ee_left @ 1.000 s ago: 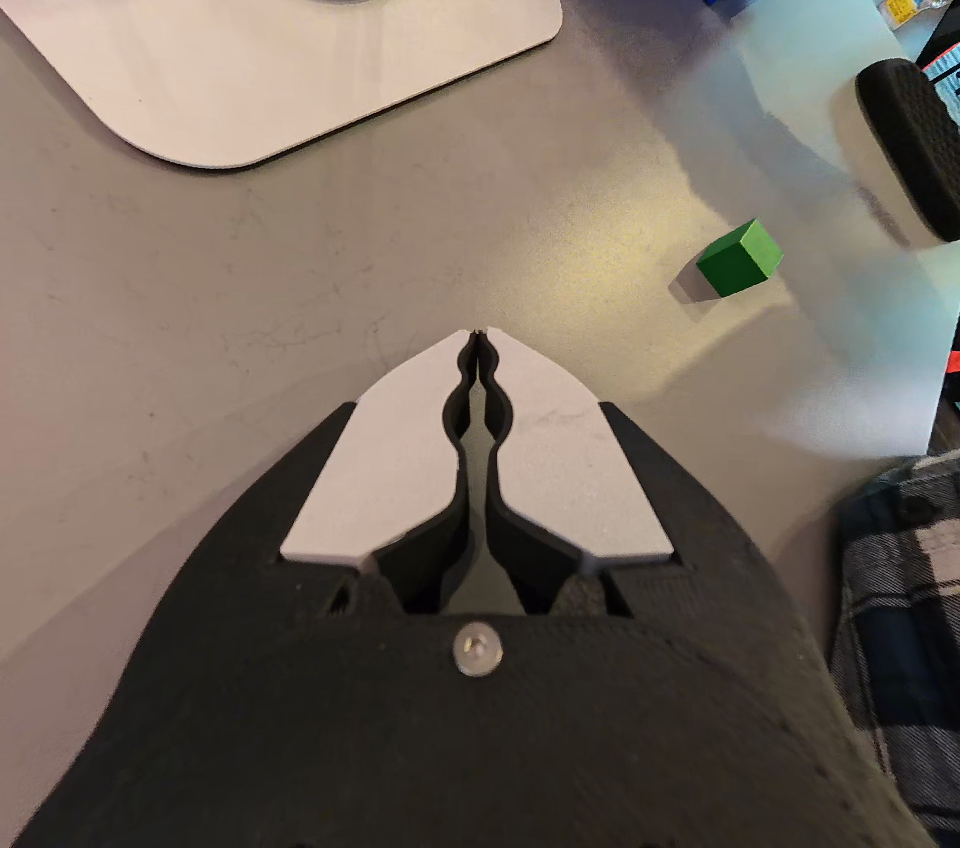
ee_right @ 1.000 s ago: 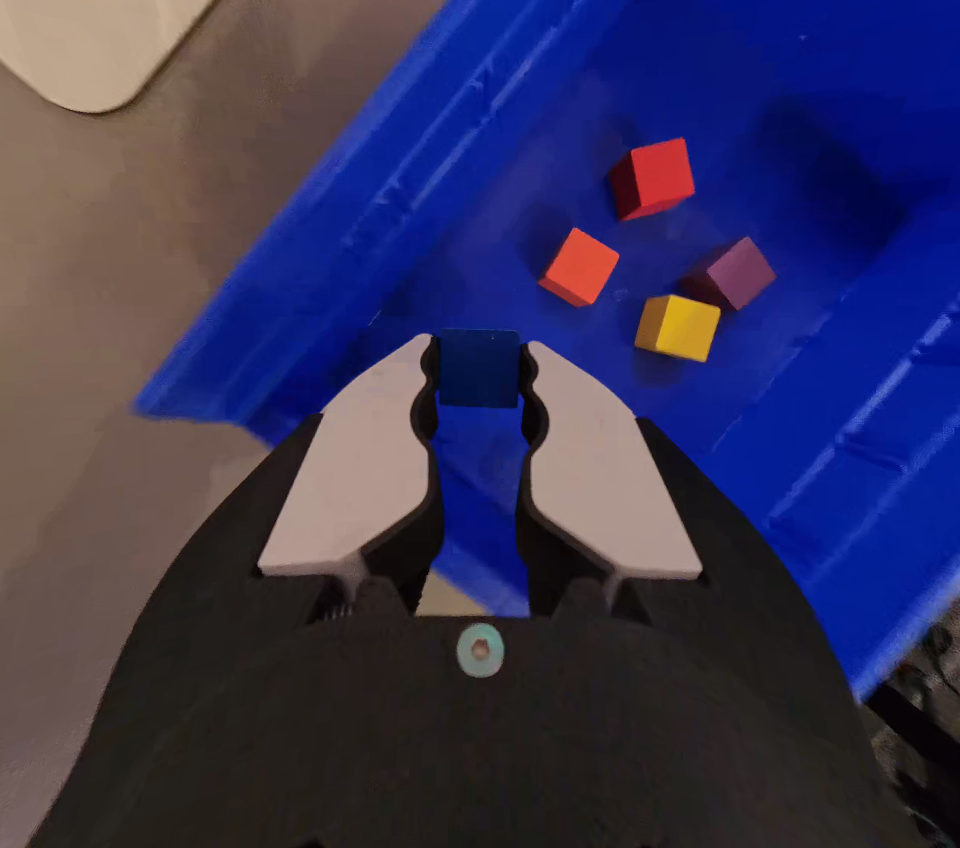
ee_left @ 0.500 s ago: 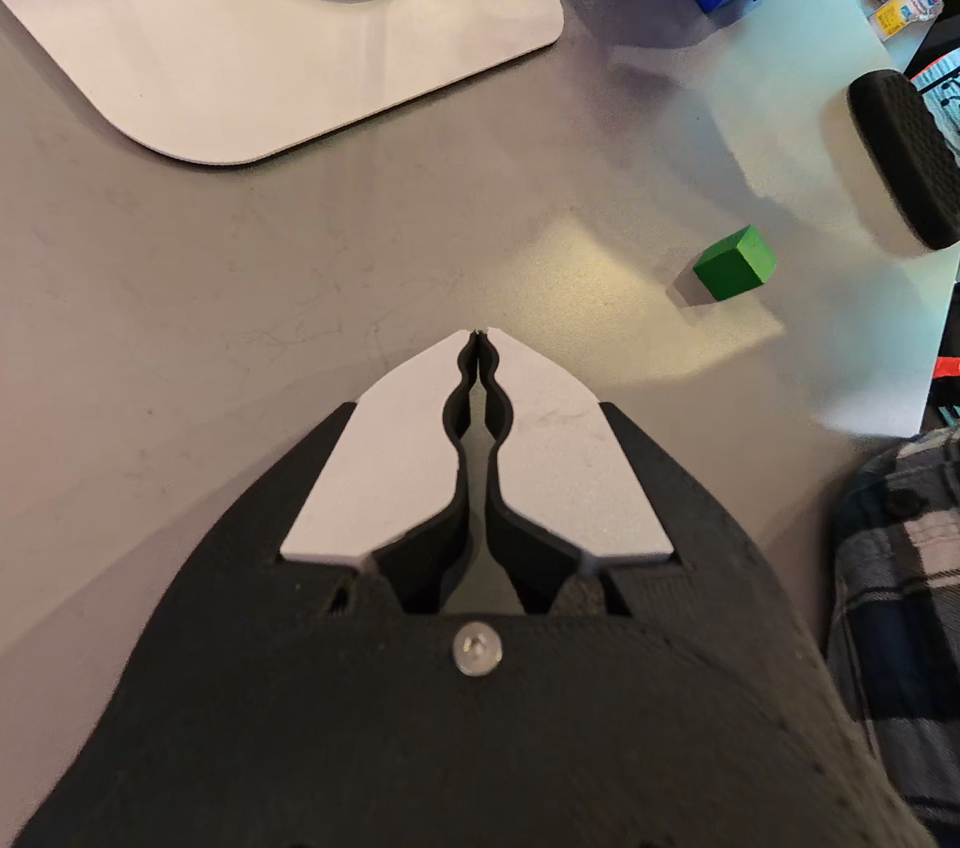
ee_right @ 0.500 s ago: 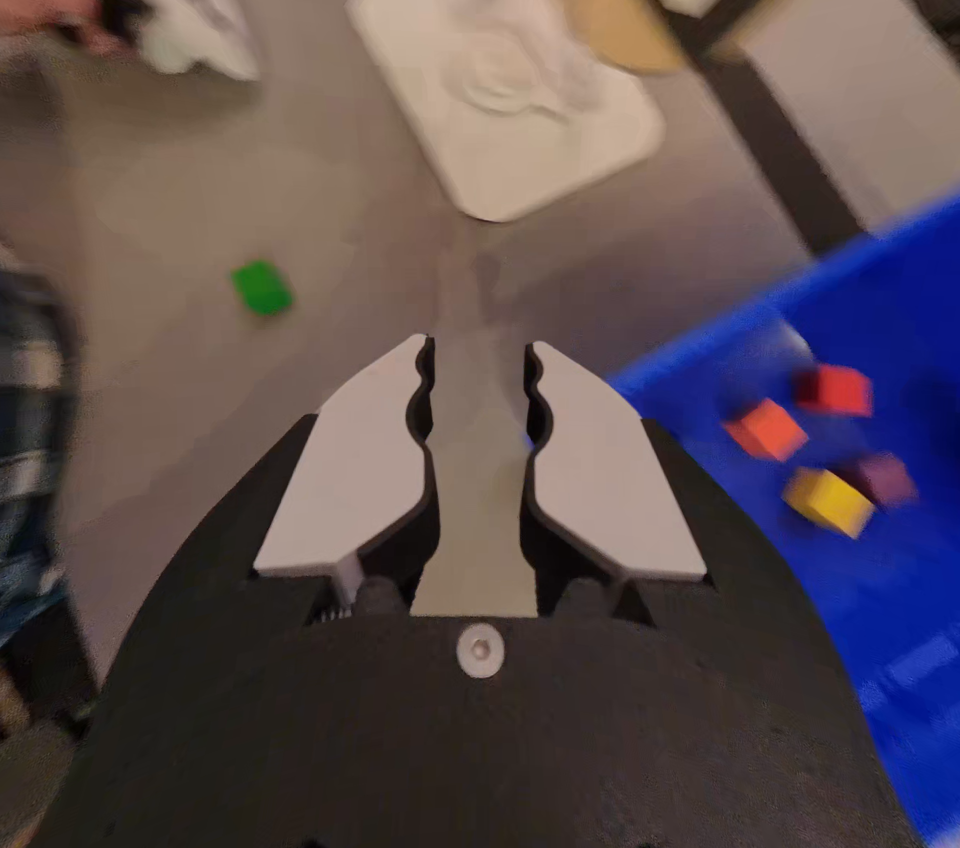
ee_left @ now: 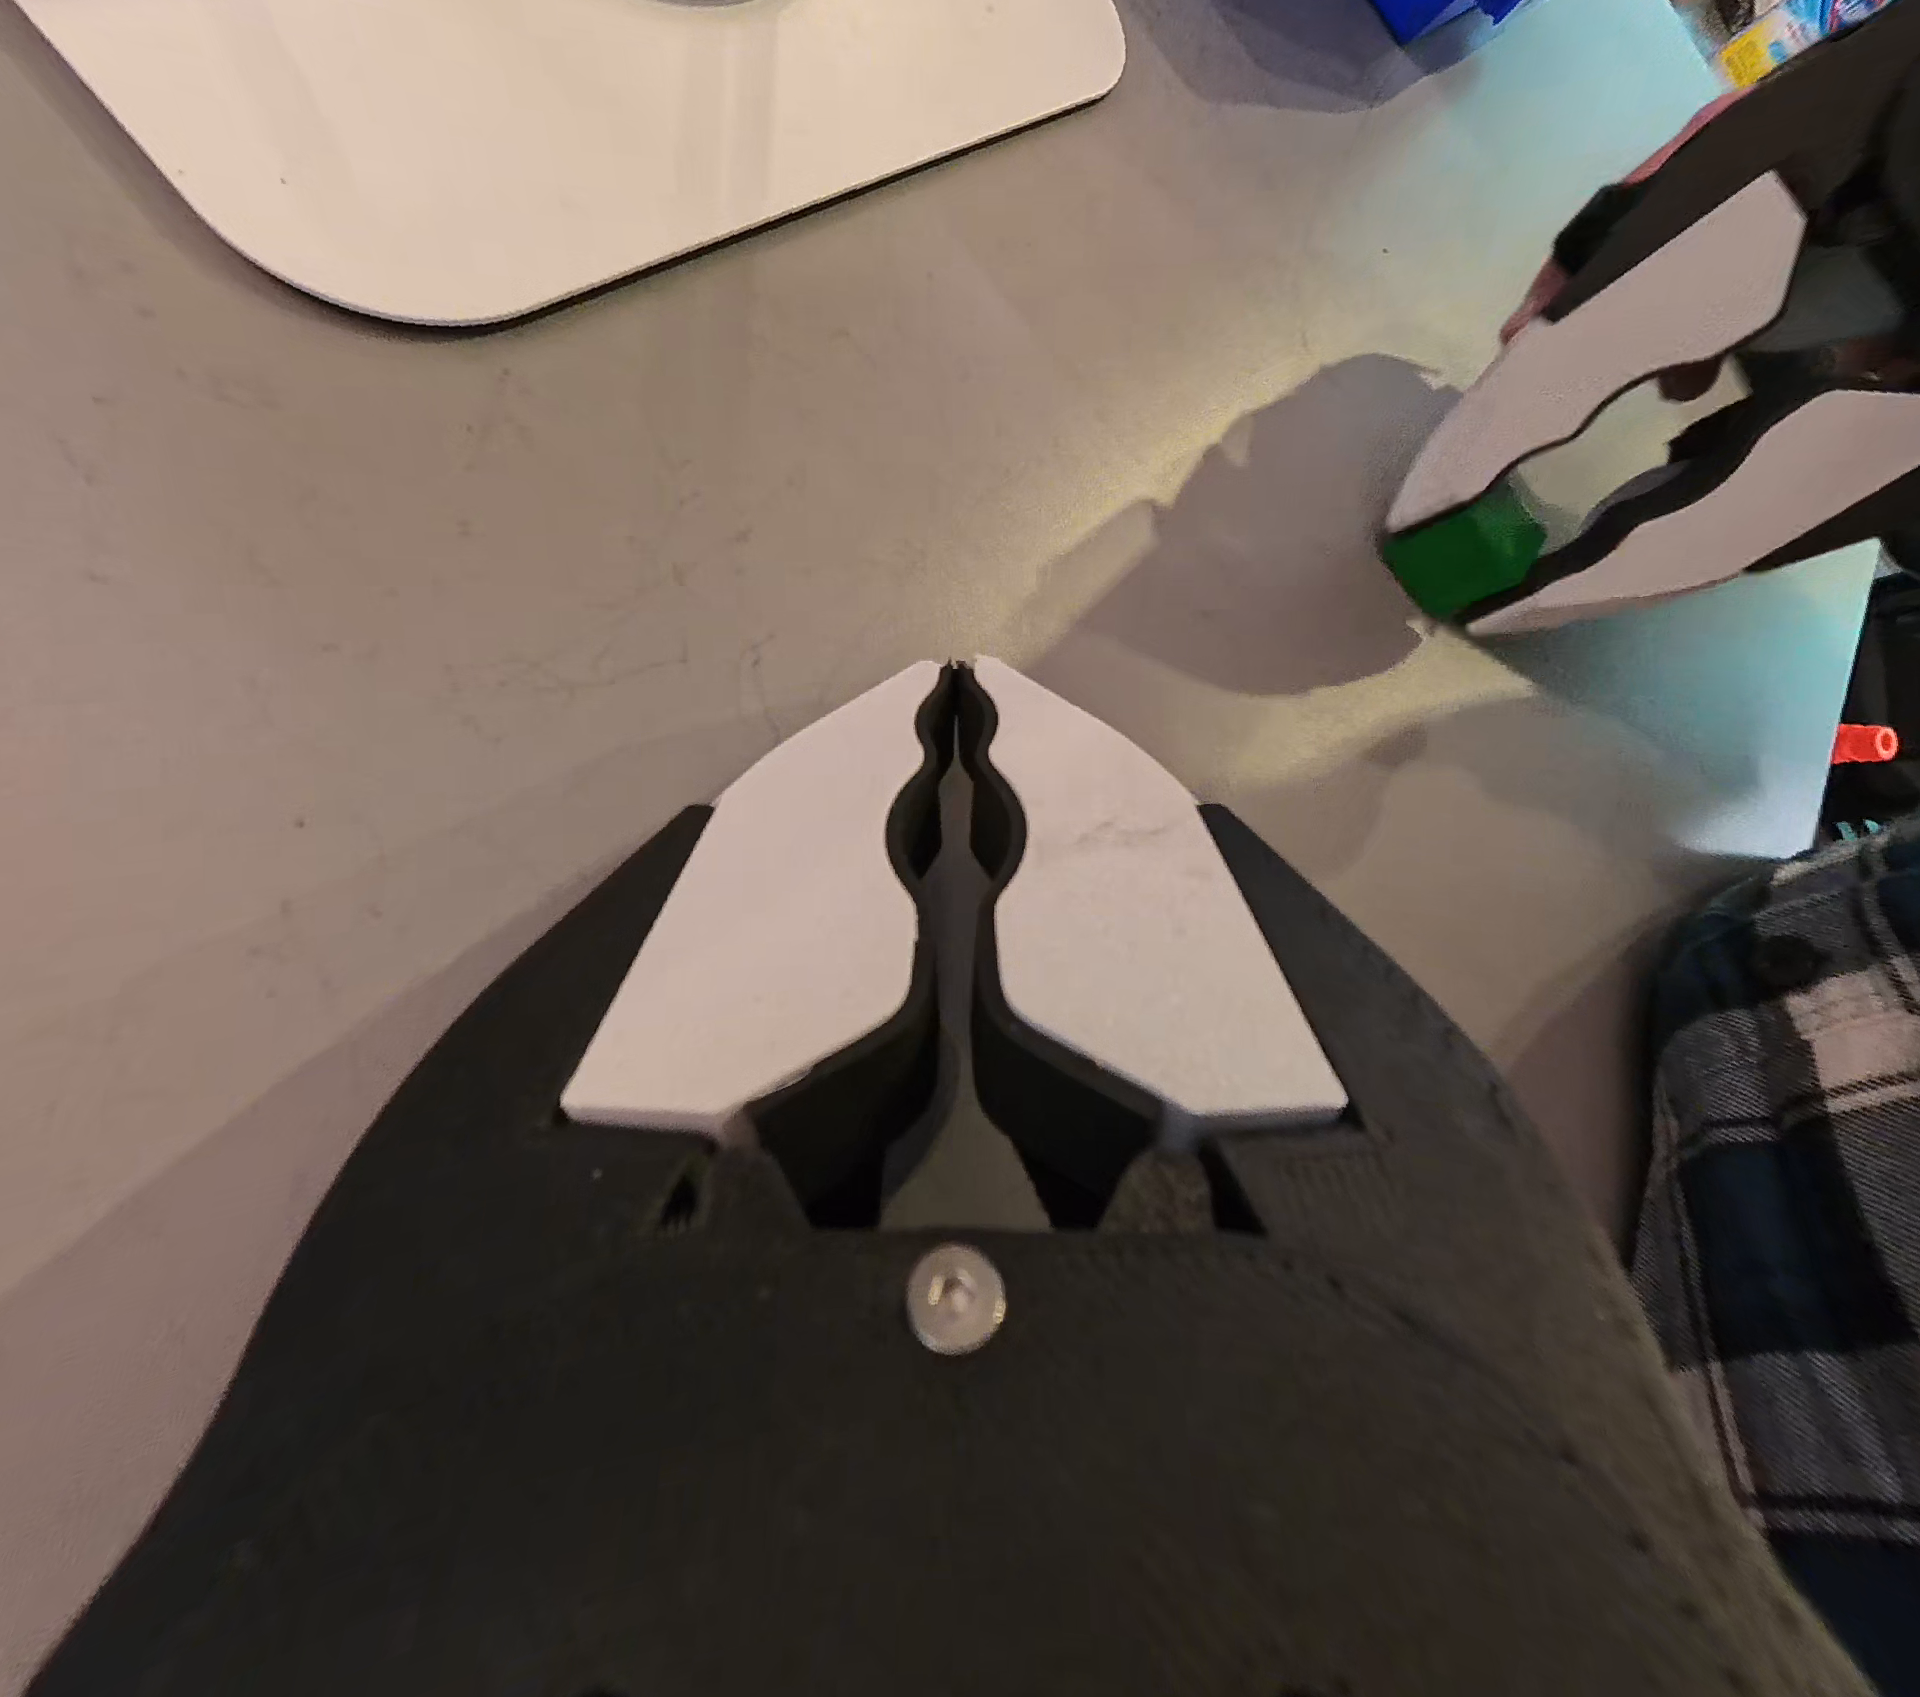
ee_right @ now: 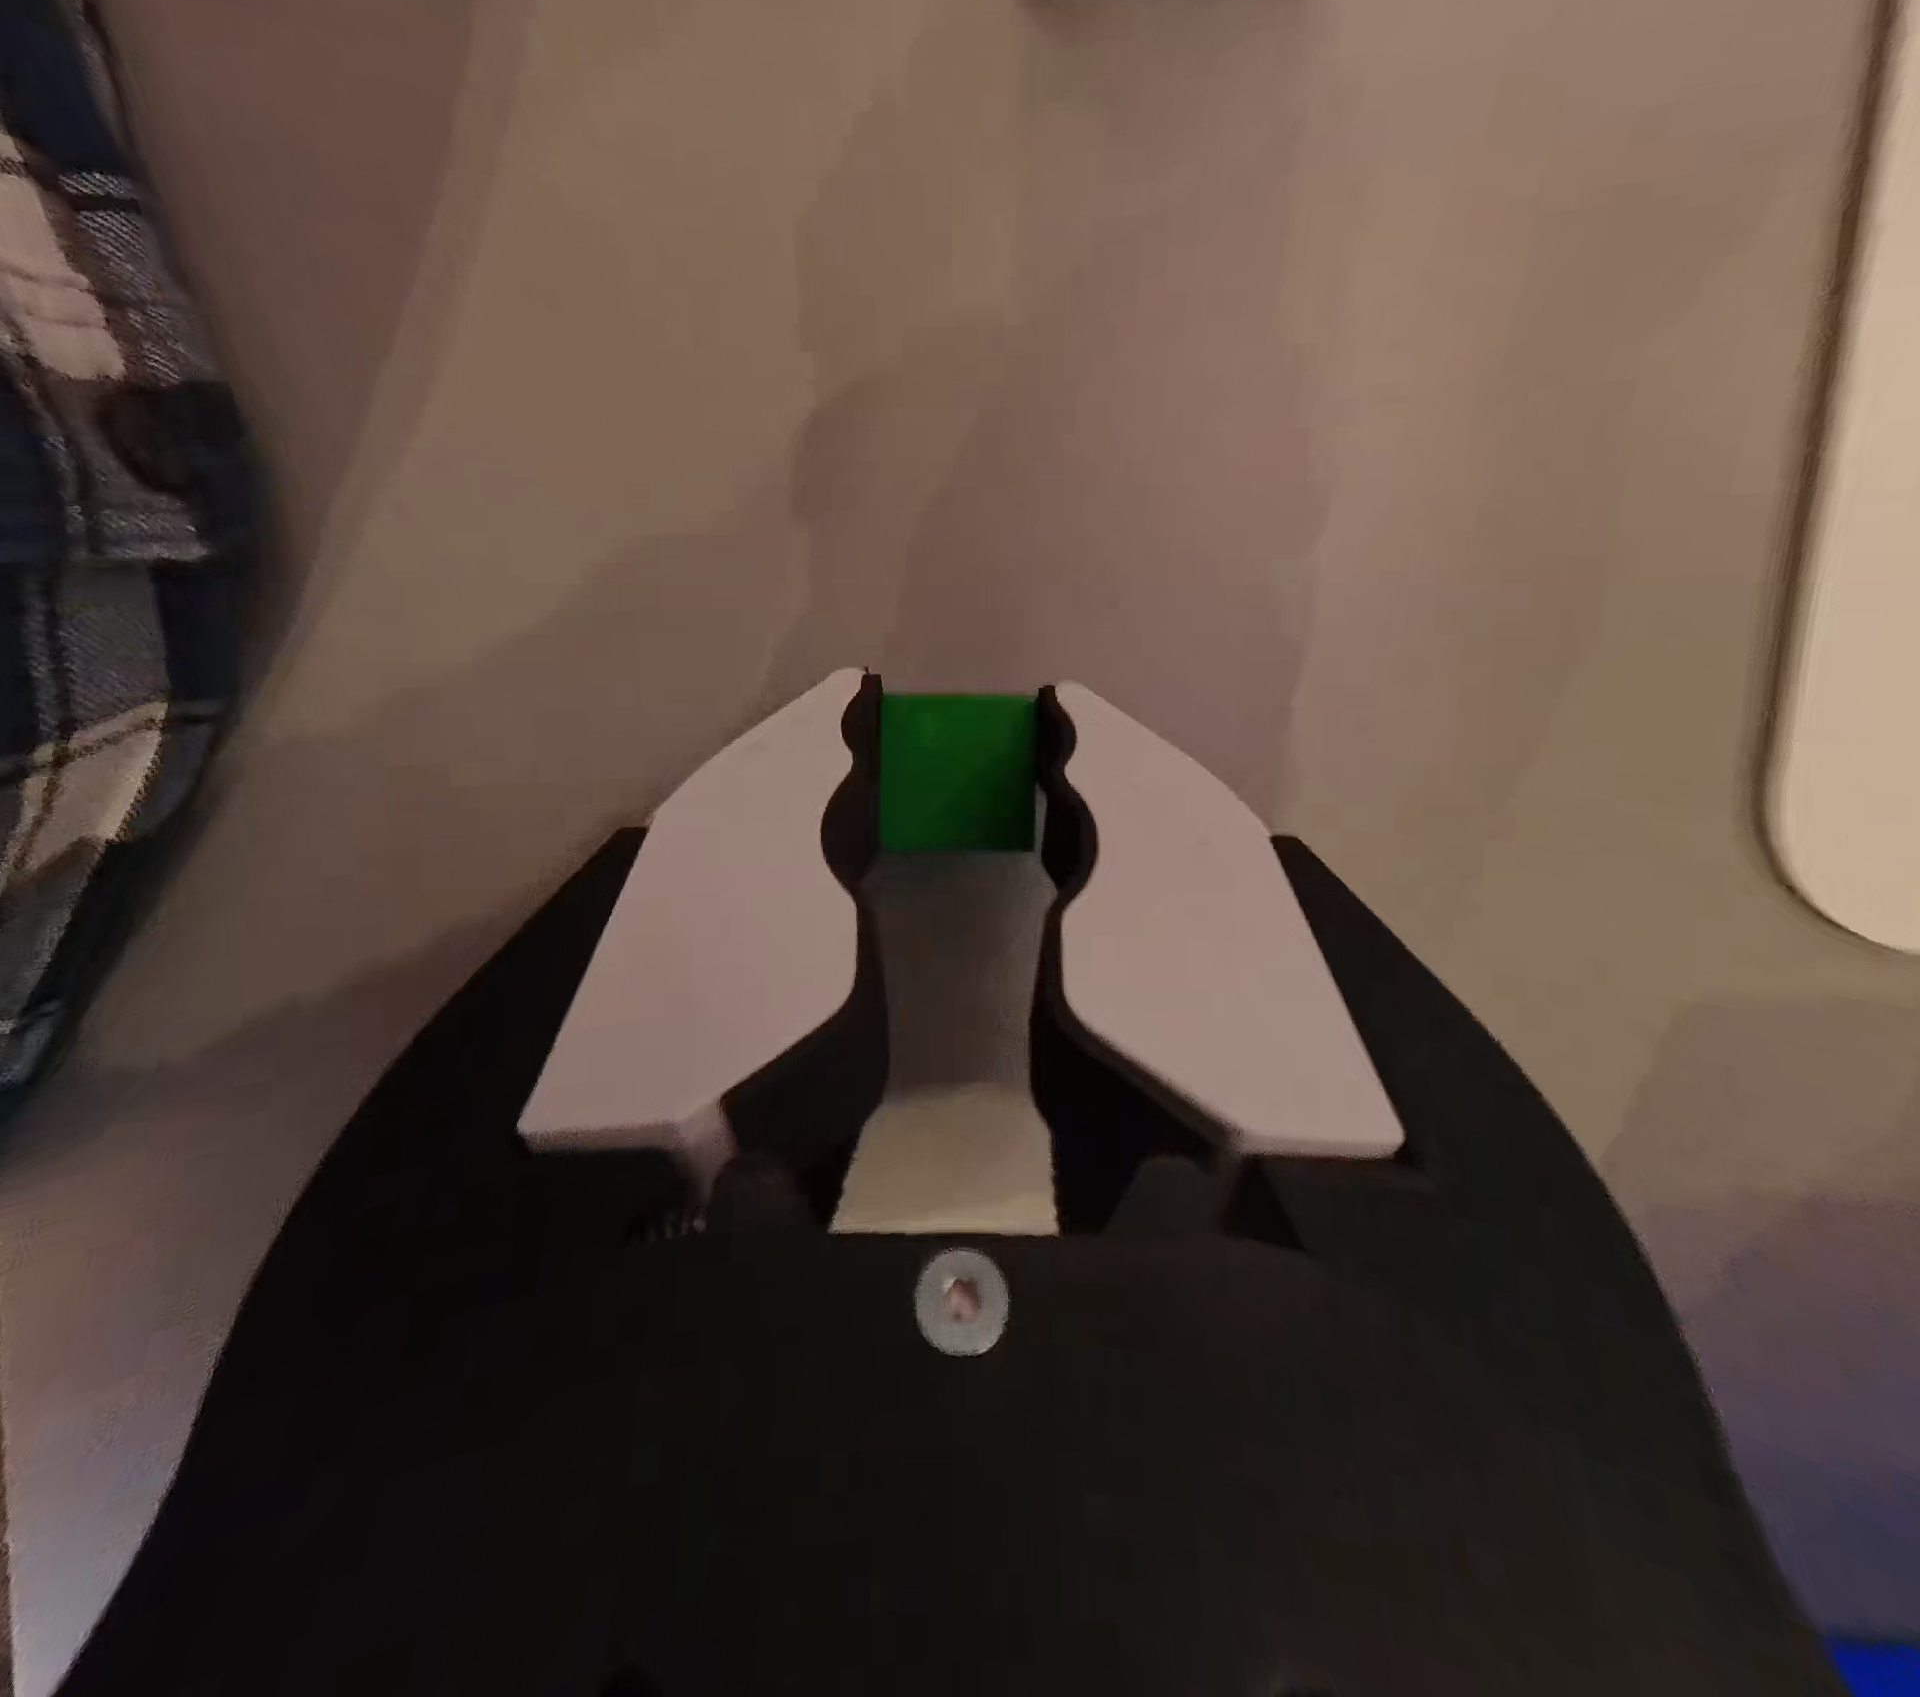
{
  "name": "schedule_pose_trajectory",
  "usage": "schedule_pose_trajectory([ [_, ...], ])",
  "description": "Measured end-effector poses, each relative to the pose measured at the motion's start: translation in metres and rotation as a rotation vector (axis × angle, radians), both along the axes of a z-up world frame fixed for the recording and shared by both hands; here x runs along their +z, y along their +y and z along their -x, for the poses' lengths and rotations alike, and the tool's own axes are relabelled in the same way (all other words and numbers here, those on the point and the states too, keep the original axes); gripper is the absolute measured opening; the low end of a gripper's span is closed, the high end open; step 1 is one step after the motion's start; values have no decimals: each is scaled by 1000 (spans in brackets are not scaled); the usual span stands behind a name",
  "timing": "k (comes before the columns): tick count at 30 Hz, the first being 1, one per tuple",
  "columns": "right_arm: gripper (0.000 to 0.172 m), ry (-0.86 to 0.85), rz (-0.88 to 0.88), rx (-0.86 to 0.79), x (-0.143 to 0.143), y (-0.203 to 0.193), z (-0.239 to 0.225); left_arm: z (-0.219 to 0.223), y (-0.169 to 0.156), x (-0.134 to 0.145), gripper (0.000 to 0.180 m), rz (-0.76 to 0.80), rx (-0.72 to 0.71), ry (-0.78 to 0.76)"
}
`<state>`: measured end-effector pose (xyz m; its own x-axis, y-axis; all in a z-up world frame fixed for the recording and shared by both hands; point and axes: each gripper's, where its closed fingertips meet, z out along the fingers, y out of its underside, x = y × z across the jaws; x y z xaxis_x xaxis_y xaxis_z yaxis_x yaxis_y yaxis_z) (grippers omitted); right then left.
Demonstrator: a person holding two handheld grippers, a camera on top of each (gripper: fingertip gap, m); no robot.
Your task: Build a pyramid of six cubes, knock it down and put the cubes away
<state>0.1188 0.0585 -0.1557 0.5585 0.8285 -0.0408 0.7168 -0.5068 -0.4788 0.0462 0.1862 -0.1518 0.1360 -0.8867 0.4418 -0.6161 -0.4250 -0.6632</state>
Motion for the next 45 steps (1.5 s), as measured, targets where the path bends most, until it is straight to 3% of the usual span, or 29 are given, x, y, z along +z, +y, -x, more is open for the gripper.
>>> schedule_pose_trajectory([
  [4, 28, 69, -134, -182, 68, 20, -50, 0, 0, 0, 0, -4, 2, 0],
  [6, 29, 75, -222, -393, 105, 31, -114, 0, 0, 0, 0, -1, 2, -1],
  [8, 29, 35, -271, -645, 126, 34, -195, 0, 0, 0, 0, 2, 2, -2],
  [11, 29, 29, -243, -944, 121, 23, -286, 0, 0, 0, 0, 5, 2, -3],
  [14, 29, -34, -82, -1109, 74, 9, -336, 0, 0, 0, 0, 12, 2, -3],
  [21, 29, -95, 162, -1190, 12, -4, -360, 0, 0, 0, 0, 21, 3, -4],
  [23, 41, -95, 190, -1177, 9, -6, -358, 0, 0, 0, 0, 24, 2, -5],
  [30, 34, -78, -115, -1250, 90, -26, -373, 0, 0, 0, 0, 32, 3, -7],
  [35, 64, -114, -250, -1405, 108, -63, -412, 0, 0, 0, 0, 42, 2, -10],
  [38, 79, -123, -227, -1472, 94, -80, -424, 0, 0, 1, 0, 40, 0, -12],
  [41, 79, -126, -162, -1505, 71, -89, -429, 0, 0, 0, 0, 37, -3, -12],
  [43, 71, -89, -86, -1507, 50, -91, -426, 0, 0, 0, 0, 38, -5, -13],
  [45, 50, -58, -8, -1490, 31, -92, -422, 1, -1, 1, 0, 42, -12, -13],
])
